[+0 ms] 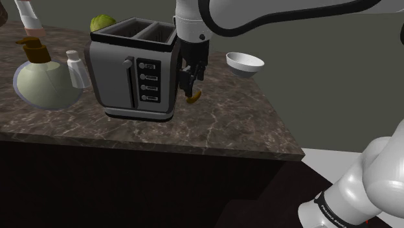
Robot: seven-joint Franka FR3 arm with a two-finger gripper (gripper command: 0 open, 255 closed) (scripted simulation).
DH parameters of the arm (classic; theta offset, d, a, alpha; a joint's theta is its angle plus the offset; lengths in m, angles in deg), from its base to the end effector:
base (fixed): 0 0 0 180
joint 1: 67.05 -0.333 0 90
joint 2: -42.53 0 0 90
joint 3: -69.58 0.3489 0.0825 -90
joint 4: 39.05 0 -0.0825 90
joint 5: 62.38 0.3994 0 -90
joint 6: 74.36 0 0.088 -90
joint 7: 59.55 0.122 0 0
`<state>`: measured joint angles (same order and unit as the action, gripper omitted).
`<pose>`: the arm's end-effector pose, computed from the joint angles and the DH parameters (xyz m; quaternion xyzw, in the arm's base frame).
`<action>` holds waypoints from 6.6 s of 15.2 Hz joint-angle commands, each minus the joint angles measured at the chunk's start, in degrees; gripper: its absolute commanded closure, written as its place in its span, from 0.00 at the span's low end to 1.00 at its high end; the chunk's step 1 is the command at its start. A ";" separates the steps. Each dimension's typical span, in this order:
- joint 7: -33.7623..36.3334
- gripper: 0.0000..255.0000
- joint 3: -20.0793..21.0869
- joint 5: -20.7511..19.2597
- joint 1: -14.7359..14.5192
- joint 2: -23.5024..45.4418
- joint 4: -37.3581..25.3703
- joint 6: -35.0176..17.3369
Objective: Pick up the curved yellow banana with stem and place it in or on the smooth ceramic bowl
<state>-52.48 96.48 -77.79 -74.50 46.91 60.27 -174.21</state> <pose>0.5116 0.3063 0.5400 0.9584 0.2601 0.0134 0.1170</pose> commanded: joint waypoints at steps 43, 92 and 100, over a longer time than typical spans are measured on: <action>-2.87 1.00 0.27 -0.10 -0.59 1.77 -12.98 12.57; -42.59 1.00 -18.45 1.33 22.19 4.97 -13.66 0.08; -42.20 1.00 -18.49 1.30 22.29 4.67 -11.29 -1.96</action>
<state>-94.69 77.99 -76.49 -52.21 51.59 48.95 -176.14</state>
